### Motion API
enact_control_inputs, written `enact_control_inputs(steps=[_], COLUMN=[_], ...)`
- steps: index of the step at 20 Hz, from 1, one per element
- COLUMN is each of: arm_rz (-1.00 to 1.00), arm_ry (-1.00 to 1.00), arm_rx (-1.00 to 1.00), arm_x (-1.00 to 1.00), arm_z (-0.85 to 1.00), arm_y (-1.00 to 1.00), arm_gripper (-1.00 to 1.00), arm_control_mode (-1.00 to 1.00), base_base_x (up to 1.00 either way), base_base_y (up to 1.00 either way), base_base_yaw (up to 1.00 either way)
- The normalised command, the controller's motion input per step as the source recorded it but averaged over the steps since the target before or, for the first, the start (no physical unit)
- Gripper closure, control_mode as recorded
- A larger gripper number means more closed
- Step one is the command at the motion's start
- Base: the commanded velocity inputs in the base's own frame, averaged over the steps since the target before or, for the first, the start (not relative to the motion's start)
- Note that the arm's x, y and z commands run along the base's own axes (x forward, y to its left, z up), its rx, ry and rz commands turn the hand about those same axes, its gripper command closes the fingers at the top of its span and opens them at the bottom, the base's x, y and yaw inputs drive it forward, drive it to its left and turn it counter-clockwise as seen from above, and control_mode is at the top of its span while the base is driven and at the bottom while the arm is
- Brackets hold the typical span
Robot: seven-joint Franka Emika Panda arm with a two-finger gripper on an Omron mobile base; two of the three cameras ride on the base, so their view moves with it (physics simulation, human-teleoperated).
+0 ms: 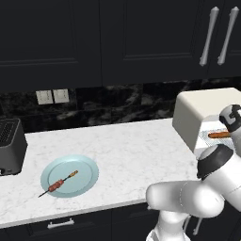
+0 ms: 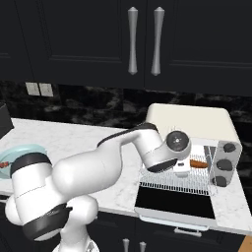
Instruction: Pick up the kebab skewer and baguette bread, and place them inside the toaster oven. Close the toaster oven door and start by setting the timer.
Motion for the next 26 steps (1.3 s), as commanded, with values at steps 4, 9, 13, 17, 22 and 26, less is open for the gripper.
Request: enact_control_inputs(steps=[4, 9, 13, 17, 22, 26], arm_rz=[-0.01, 0.00, 0.01, 0.06, 0.13, 0.16], arm_ry=[-0.03, -0.02, 0.01, 0.07, 0.12, 0.14], arm_rx=[0.00, 0.00, 0.00, 0.00, 0.00, 0.00], arm_x=[-0.76, -0.50, -0.26, -0.10, 0.00, 0.00], arm_z=[0.30, 0.42, 0.40, 0.44, 0.47, 0.36], arm_y=[0.11, 0.63, 0.99, 1.00, 1.00, 1.00], arm_gripper=[-1.00, -1.00, -1.00, -1.00, -1.00, -1.00], arm_control_mode=[-1.00, -1.00, -1.00, -1.00, -1.00, -1.00], base_base_x=[0.00, 0.00, 0.00, 0.00, 0.00, 0.00], base_base_y=[0.00, 0.00, 0.00, 0.00, 0.00, 0.00], base_base_yaw=[0.00, 0.00, 0.00, 0.00, 0.00, 0.00])
